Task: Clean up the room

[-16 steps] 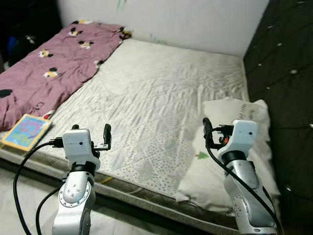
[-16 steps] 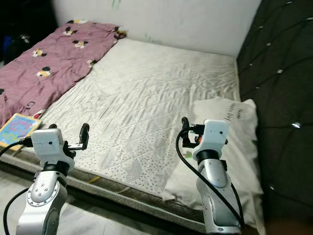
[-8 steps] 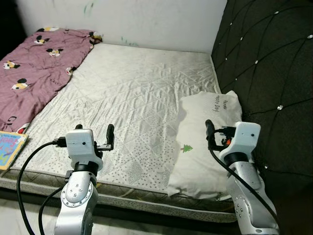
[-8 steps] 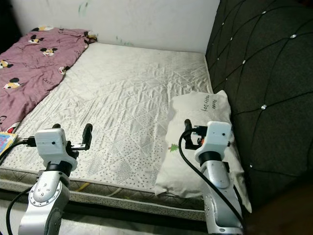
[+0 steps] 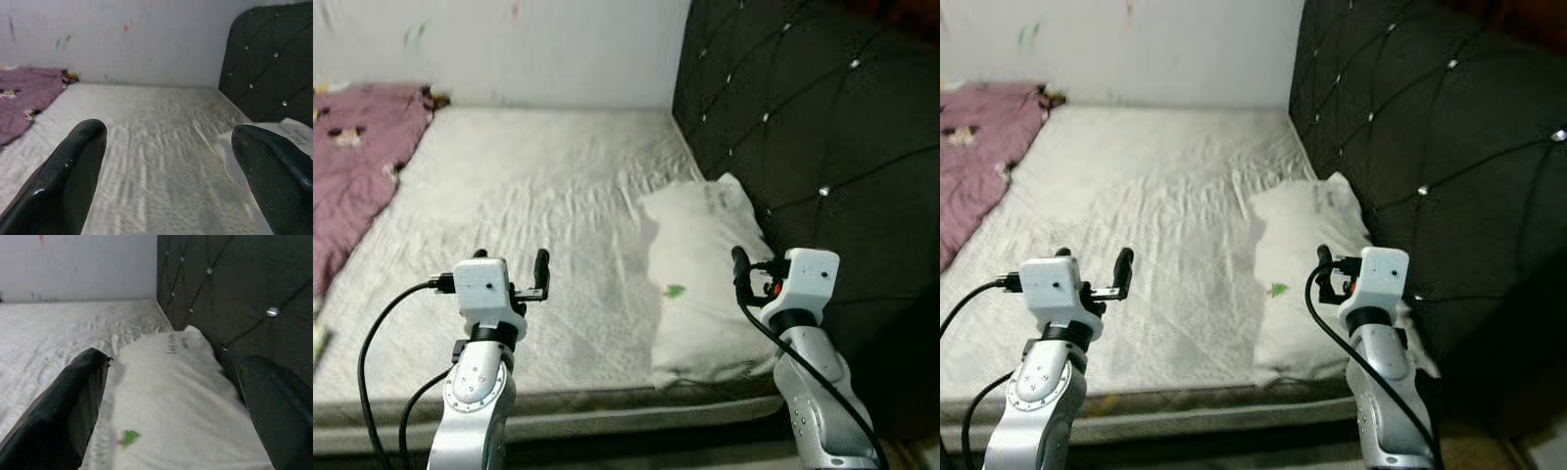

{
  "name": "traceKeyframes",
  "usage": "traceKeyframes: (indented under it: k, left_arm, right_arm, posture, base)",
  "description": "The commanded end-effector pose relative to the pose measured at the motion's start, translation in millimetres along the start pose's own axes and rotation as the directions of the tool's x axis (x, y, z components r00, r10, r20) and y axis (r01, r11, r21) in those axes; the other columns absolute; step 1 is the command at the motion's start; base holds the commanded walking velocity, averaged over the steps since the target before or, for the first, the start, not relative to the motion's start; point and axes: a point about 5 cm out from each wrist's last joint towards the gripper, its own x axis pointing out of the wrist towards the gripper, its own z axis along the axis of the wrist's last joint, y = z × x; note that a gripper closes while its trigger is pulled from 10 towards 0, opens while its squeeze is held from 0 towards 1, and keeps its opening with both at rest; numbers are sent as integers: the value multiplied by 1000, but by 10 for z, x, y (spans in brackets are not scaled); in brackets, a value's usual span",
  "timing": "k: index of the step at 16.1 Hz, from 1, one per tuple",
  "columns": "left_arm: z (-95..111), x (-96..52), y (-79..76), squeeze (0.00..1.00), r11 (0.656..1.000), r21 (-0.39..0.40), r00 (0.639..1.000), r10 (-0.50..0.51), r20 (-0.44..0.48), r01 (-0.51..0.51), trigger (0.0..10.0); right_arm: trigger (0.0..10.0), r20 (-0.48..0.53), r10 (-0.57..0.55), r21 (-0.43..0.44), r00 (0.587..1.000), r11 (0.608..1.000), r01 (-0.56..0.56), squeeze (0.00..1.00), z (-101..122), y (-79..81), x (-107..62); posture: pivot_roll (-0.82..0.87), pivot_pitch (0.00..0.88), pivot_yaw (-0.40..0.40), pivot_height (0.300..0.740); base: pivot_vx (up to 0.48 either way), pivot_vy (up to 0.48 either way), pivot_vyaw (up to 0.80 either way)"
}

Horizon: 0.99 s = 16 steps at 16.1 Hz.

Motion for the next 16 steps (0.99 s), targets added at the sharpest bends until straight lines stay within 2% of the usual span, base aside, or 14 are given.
traceKeyframes:
  k: [1,3,5,6,9,10,12,16]
  left_arm:
    - [-16,-10,87,0,1000,5,999,30,-14,-30,10000]
    - [-9,-6,85,0,1000,8,1000,29,-5,-29,10000]
    - [11,5,65,0,999,30,1000,13,13,-13,10000]
    - [60,8,59,0,1000,12,1000,-5,21,5,10000]
    - [-11,-56,99,0,1000,-2,1000,-9,-7,9,10000]
    - [33,-25,79,0,1000,0,1000,-24,14,24,10000]
    - [62,25,70,0,1000,0,999,-29,23,29,10000]
    - [47,-12,81,0,999,2,999,-33,16,33,10000]
  right_arm:
    - [10000,6,36,11,999,999,-36,0,21,92,8]
    - [10000,-15,46,21,999,999,-46,0,-12,105,6]
    - [10000,-21,51,13,999,999,-50,0,-32,110,21]
    - [10000,-16,62,-4,998,998,-62,0,-1,121,36]
    - [10000,-45,56,-4,997,998,-56,0,-86,95,-1]
    - [10000,-29,79,-25,996,997,-80,0,-45,126,22]
    - [10000,-29,81,-35,996,996,-82,0,-44,130,44]
    - [10000,-37,74,-30,997,997,-75,0,-62,100,17]
  posture:
    - [-84,0,-13,740]
    - [-84,0,-13,740]
    - [-84,0,-15,740]
    - [-83,0,-14,740]
    - [-86,0,-11,740]
    - [-87,0,-11,740]
    - [-87,0,-8,740]
    - [-90,0,-5,740]
  base:
    - [0,480,0]
    - [0,480,0]
    - [0,0,0]
    - [0,0,0]
    - [0,0,0]
    - [0,0,0]
    - [277,0,0]
    - [278,0,0]
